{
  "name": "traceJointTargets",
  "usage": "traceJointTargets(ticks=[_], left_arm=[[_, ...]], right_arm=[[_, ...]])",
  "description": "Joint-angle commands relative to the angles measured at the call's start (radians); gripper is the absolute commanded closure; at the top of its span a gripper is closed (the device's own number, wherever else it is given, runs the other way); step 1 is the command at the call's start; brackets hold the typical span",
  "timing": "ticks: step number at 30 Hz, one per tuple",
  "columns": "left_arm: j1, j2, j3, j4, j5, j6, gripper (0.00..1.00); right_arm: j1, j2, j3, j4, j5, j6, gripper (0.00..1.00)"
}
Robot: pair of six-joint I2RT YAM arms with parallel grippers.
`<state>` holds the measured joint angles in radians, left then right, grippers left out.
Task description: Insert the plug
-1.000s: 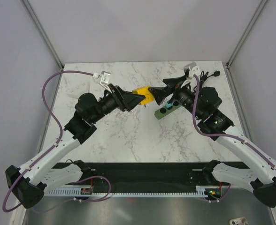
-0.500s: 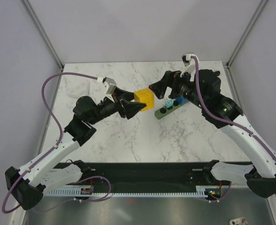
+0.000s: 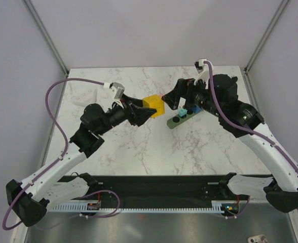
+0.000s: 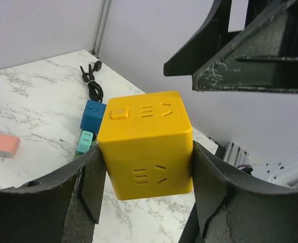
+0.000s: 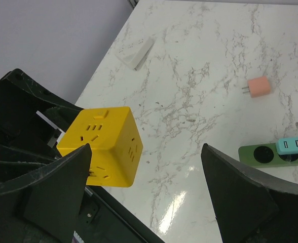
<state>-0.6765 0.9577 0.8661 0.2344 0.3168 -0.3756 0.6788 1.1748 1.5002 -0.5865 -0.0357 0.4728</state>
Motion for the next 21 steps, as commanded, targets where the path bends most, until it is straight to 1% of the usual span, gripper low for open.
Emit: traceJointTargets(ticks=[1,2,3,5,7,8,9,10,11,13,16,17,19,20,21], left_arm=[[-0.005,-0.007,0.054,0.059,-0.068,-0.152,0.98],[-0.005,-0.008,0.051,0.063,-0.062,-0.149,0.98],[-0.005,-0.016,0.045,0.069,-0.052,-0.114,0.98],[-0.005,-0.025,0.019,0.098,-0.013,-0.07,0.98],[-0.005,-0.046,-0.025,0.149,0.051,0.05,0.98],[-0.005,-0.057,-0.045,0.166,0.13,0.107,0.98],[-0.005,-0.066,-0.062,0.167,0.157,0.224,0.98],[-0.005,-0.088,-0.09,0.166,0.16,0.274,0.98],[-0.005,-0.096,-0.104,0.163,0.163,0.367,0.98],[-0.005,-0.102,-0.102,0.146,0.179,0.428,0.98],[-0.005,-0.073,-0.024,0.047,0.331,0.489,0.98],[-0.005,-0.05,-0.007,0.024,0.454,0.526,0.98],[-0.005,-0.037,0.019,-0.038,0.572,0.585,0.98],[-0.003,-0.036,0.019,-0.05,0.669,0.625,0.98],[-0.003,-0.036,0.017,-0.062,0.706,0.633,0.98]], right_arm=[[0.002,-0.052,-0.041,0.062,0.017,-0.016,0.03],[0.002,-0.059,-0.055,0.082,0.013,-0.014,0.03],[0.004,-0.066,-0.067,0.108,0.01,-0.008,0.03],[0.002,-0.07,-0.074,0.109,0.004,0.016,0.03],[0.002,-0.073,-0.064,0.097,-0.007,0.045,0.04],[0.002,-0.076,-0.06,0.091,-0.012,0.053,0.04],[0.002,-0.078,-0.054,0.073,-0.019,0.062,0.04],[0.002,-0.081,-0.038,0.06,-0.027,0.063,0.04],[0.002,-0.08,-0.026,0.045,-0.042,0.064,0.04],[0.002,-0.073,0.009,-0.007,-0.047,0.066,0.04],[0.002,-0.072,0.026,-0.044,-0.091,0.05,0.04],[0.002,-0.072,0.023,-0.042,-0.116,0.034,0.04],[0.002,-0.081,0.011,-0.045,-0.202,-0.028,0.04],[0.002,-0.087,0.003,-0.045,-0.229,-0.048,0.04],[0.002,-0.101,-0.004,-0.047,-0.303,-0.089,0.04]])
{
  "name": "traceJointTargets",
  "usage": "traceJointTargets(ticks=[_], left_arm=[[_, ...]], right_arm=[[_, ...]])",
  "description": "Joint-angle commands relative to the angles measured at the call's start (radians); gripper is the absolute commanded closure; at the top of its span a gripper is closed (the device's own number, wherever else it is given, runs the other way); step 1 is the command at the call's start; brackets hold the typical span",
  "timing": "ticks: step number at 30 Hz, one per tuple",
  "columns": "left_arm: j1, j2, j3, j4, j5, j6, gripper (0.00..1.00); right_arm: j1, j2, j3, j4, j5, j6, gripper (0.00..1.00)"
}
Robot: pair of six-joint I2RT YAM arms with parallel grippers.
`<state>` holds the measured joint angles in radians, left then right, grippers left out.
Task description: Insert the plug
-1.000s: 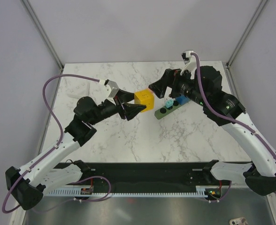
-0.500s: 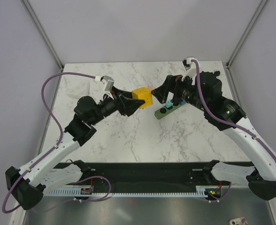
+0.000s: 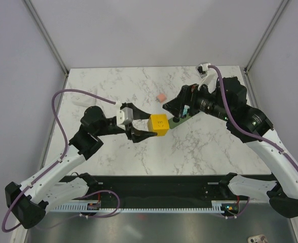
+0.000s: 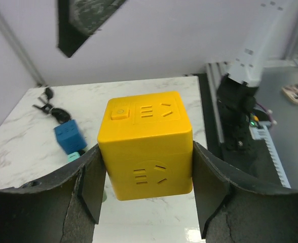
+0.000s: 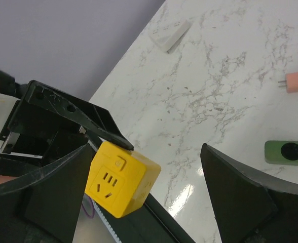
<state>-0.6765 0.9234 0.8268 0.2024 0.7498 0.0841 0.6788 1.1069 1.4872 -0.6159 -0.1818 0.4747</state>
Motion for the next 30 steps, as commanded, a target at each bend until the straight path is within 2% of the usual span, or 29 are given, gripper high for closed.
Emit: traceJointTargets(ticks=[1,4,8,12,18,23,26,27,29,30], left_arm=[[-0.005,-0.001,0.06,-0.038,0.33,0.177,0.98],[-0.003,0.017,0.077,-0.055,0.431,0.168,0.98],[-0.003,0.061,0.104,-0.057,0.575,0.106,0.98],[-0.003,0.086,0.117,-0.057,0.599,0.071,0.98],[-0.003,0.086,0.123,-0.05,0.594,0.029,0.98],[-0.003,0.091,0.109,-0.049,0.586,-0.006,0.98],[-0.003,0.094,0.103,-0.043,0.621,-0.018,0.98],[-0.003,0.1,0.103,-0.026,0.652,-0.03,0.98],[-0.003,0.133,0.097,0.041,0.73,-0.14,0.98],[-0.003,0.146,0.094,0.11,0.767,-0.188,0.98]], right_arm=[[0.002,-0.039,-0.005,-0.022,-0.192,-0.108,0.04],[0.002,-0.053,-0.015,-0.062,-0.342,-0.183,0.05],[0.002,-0.074,-0.047,-0.122,-0.421,-0.257,0.06],[0.004,-0.107,-0.082,-0.125,-0.516,-0.298,0.06],[0.011,-0.116,-0.099,-0.122,-0.518,-0.326,0.05],[0.011,-0.117,-0.079,-0.108,-0.392,-0.369,0.05],[0.011,-0.145,-0.114,-0.027,-0.435,-0.497,0.07],[0.011,-0.154,-0.143,-0.012,-0.531,-0.618,0.07],[0.011,-0.192,-0.195,0.056,-0.631,-0.746,0.1],[0.011,-0.202,-0.203,0.074,-0.724,-0.83,0.07]])
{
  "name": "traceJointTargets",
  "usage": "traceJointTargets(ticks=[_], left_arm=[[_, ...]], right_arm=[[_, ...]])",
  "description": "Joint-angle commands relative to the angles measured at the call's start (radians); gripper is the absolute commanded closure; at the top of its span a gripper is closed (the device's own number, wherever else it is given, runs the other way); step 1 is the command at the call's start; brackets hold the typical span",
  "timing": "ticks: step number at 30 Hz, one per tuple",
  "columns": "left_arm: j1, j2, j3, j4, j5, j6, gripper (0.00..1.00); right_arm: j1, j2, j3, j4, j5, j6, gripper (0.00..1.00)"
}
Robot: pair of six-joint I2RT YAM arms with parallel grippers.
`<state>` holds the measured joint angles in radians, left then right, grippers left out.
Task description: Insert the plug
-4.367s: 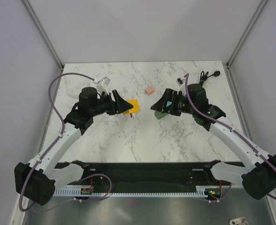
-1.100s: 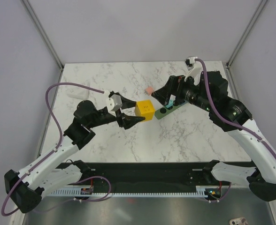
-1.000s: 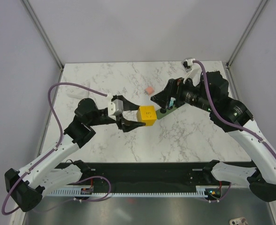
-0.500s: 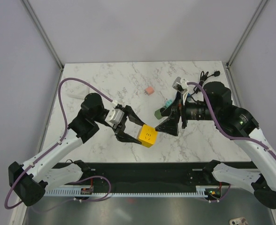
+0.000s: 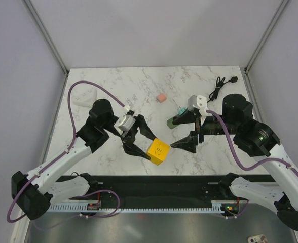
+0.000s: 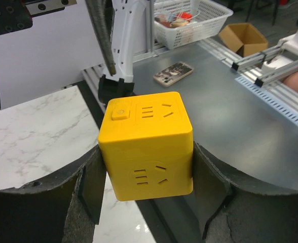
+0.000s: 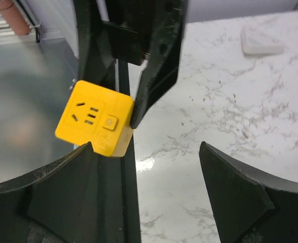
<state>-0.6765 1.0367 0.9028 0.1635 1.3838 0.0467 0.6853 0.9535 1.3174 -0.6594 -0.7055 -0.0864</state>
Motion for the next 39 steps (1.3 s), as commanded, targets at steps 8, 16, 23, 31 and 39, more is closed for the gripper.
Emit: traceJointTargets(ticks=[8,16,23,31,39], left_arm=[[-0.005,0.022,0.007,0.162,0.208,-0.283,0.98],[-0.005,0.037,-0.002,0.16,0.247,-0.331,0.98],[-0.005,0.065,0.033,0.159,0.265,-0.338,0.98],[-0.005,0.068,0.042,0.146,0.305,-0.321,0.98],[-0.005,0.079,0.073,-0.007,0.362,-0.159,0.98]], right_arm=[[0.013,0.062,0.127,-0.103,-0.48,-0.567,0.02],[0.198,0.146,0.19,-0.235,-0.352,-0.633,0.02],[0.378,0.263,0.269,-0.276,-0.152,-0.67,0.03],[0.408,0.315,0.27,-0.301,0.014,-0.759,0.03],[0.408,0.33,0.238,-0.309,0.081,-0.835,0.05]])
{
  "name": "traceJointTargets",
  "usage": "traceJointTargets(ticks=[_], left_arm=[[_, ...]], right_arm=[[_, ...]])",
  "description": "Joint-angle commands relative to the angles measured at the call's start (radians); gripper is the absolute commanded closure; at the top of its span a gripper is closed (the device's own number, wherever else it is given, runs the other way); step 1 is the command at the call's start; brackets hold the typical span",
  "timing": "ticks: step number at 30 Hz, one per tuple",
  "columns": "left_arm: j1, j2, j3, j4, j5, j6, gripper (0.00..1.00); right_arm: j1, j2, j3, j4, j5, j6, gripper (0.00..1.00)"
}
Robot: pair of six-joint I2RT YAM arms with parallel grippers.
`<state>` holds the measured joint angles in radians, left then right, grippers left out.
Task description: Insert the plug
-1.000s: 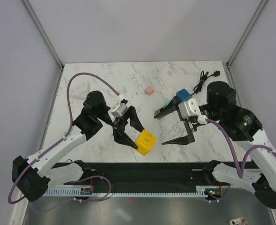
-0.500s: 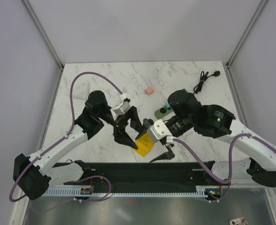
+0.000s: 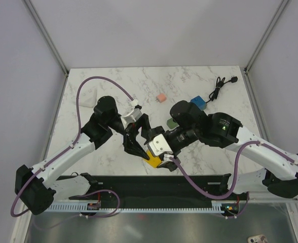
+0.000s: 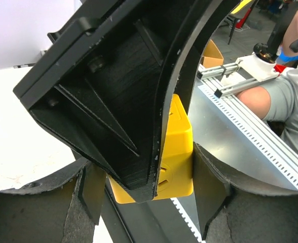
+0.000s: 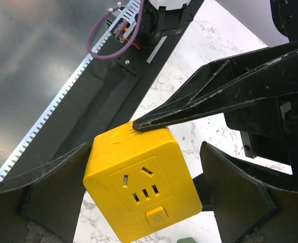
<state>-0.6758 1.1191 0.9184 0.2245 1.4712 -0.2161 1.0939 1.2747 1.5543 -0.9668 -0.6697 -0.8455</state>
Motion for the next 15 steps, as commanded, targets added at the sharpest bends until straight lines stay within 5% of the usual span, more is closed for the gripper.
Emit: traceJointTargets(ticks=[1,15], left_arm=[[-0.005,0.001,0.06,-0.088,0.282,0.115,0.98],[-0.005,0.015,0.086,-0.209,0.339,0.21,0.98]], right_arm=[[0.001,0.008,0.0,-0.003,0.048,-0.082,0.06],[0.0,-0.004,-0.011,-0.03,0.11,-0.181,0.02]])
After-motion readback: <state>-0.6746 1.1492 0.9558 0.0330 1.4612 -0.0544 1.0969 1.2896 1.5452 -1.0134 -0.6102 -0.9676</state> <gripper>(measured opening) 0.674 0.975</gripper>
